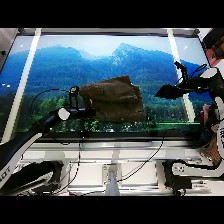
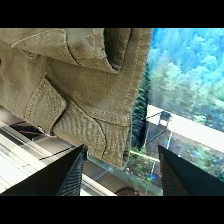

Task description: Fold the clothes and pants, and hang the long-sleeved shirts on hangers.

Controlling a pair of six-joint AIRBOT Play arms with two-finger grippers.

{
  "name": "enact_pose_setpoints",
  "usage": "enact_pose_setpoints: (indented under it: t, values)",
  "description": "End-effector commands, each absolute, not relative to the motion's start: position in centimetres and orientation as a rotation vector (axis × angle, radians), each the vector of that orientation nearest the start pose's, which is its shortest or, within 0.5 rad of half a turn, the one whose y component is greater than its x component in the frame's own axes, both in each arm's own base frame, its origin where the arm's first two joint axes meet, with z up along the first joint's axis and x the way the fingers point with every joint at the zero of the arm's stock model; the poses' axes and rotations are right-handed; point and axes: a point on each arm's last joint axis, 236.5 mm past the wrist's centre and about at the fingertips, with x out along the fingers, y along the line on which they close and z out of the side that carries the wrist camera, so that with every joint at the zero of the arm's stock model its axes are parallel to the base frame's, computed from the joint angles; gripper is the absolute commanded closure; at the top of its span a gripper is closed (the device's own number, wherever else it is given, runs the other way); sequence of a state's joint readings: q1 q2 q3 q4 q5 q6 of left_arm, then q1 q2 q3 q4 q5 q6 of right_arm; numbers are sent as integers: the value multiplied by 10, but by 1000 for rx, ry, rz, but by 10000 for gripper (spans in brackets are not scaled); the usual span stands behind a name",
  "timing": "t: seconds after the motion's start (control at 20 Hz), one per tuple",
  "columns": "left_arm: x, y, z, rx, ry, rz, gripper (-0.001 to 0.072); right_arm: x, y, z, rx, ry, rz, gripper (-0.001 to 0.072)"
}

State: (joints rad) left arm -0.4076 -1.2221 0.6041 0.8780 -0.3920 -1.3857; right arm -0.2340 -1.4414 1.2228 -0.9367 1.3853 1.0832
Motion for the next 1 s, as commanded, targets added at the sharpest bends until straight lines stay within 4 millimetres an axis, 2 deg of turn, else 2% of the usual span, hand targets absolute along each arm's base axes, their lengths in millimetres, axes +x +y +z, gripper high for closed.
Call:
enact_pose_setpoints:
  t: [0.0,0.05,0.15,0.25,0.35,0.4,0.45,0.5,0.65,0.7,0.75,0.8,0.95]
  values:
    - [350,-207,-74,-425,996,-327,570,387,55,11,410,1292,523,223]
    - [359,-209,-61,-431,963,-336,647,394,59,16,455,1263,516,223]
    - [378,-218,-19,-447,869,-375,649,407,67,27,520,1202,521,225]
    - [393,-226,43,-468,737,-426,651,413,70,32,549,1174,527,225]
    - [394,-220,101,-490,606,-454,653,412,70,32,547,1179,526,226]
    - [392,-212,116,-508,571,-449,653,411,69,31,544,1182,526,226]
    - [388,-198,116,-532,565,-418,654,411,69,30,541,1184,524,226]
    - [383,-183,100,-572,602,-366,654,411,69,30,541,1184,525,226]
    - [342,-141,-7,-662,827,-163,654,405,72,31,543,1206,544,226]
    - [330,-134,-30,-682,868,-121,654,402,73,30,543,1216,551,226]
    - [322,-129,-43,-701,886,-92,654,400,73,30,540,1225,556,226]
    - [320,-126,-47,-706,882,-79,653,394,75,29,540,1247,570,226]
    - [328,-122,-41,-709,835,-70,653,360,92,18,526,1376,642,226]
